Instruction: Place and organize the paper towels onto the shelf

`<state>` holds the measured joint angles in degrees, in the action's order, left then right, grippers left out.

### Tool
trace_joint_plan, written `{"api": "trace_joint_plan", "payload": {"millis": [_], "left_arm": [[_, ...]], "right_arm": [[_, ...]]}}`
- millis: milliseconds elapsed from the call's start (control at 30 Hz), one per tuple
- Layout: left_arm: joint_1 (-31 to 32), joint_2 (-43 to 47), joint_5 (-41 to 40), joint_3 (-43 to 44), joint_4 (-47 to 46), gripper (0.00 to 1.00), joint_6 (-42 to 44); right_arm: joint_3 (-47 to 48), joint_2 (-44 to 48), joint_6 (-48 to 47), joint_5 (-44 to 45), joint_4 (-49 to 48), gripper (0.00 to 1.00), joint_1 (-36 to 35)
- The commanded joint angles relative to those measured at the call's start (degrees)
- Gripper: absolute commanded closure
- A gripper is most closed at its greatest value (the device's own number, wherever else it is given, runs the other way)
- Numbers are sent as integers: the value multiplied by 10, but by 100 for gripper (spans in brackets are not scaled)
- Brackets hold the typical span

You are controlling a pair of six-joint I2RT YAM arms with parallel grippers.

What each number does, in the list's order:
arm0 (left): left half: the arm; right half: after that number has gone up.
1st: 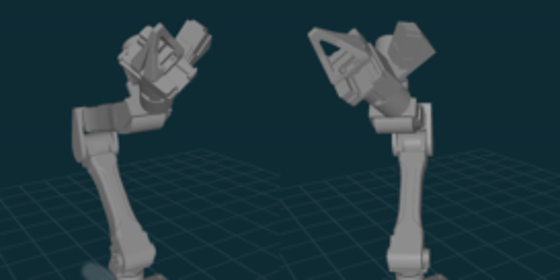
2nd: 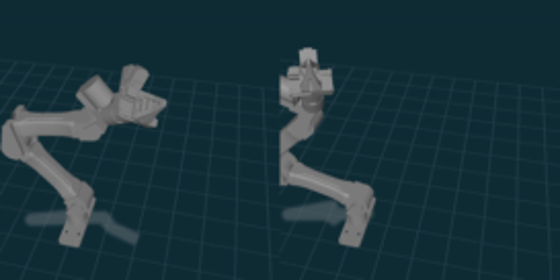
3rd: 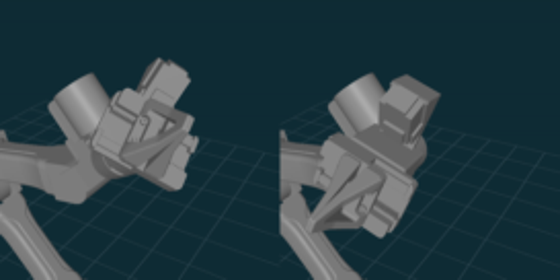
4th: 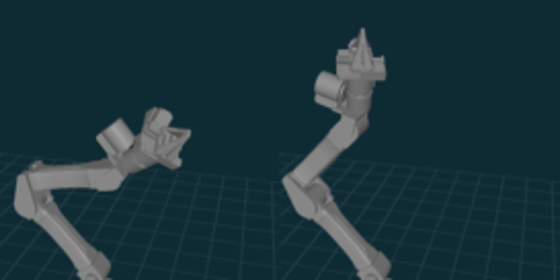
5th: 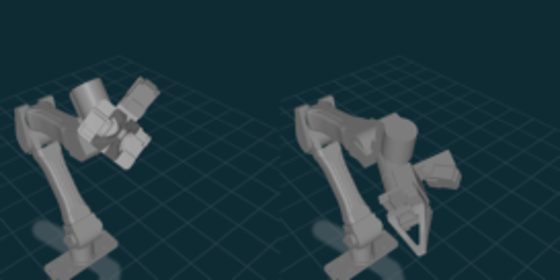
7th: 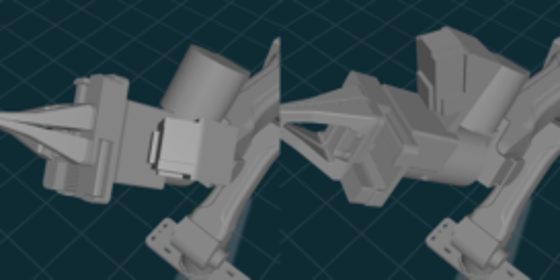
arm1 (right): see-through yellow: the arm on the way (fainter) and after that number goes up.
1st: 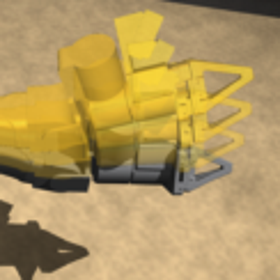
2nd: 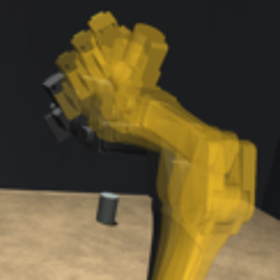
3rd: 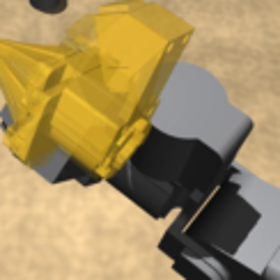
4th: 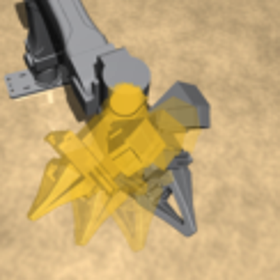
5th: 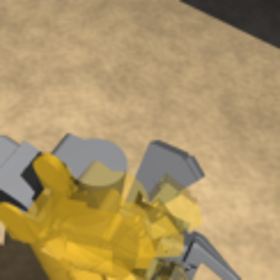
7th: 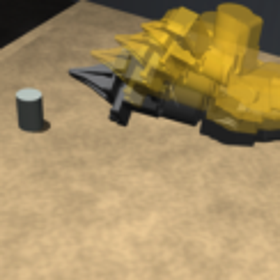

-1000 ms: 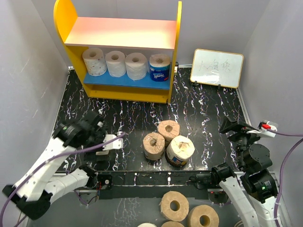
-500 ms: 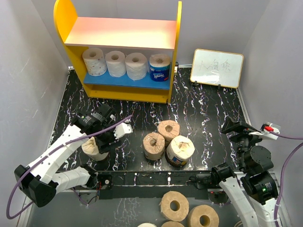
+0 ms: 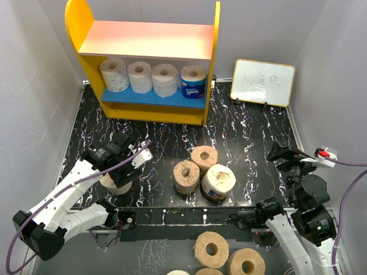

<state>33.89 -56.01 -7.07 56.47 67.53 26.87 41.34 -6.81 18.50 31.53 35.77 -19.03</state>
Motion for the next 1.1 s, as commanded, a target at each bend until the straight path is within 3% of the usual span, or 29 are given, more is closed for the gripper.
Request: {"api": "trace_joint_plan", "payload": {"millis": [0,367,533,667,900,1067], "left_arm": [[-7,12,-10,-25,14,34,-11],[-12,19,-49,-83,-18,40,-10],[-14,16,-50,-96,-30,58,-13],[-15,16,-44,-99,-31,66,-14],[-15,9,-5,-110,-33,100,-14],[-16,18,45,-63,6,100,49]], "right_arm": [[0,-7,1,0,-25,16,-2],[0,-4,0,0,-25,16,-2],[0,-2,1,0,-25,16,-2],[0,-1,0,1,-24,16,-2],[0,3,0,2,-24,16,-2],[0,6,2,4,-24,16,-2]]}}
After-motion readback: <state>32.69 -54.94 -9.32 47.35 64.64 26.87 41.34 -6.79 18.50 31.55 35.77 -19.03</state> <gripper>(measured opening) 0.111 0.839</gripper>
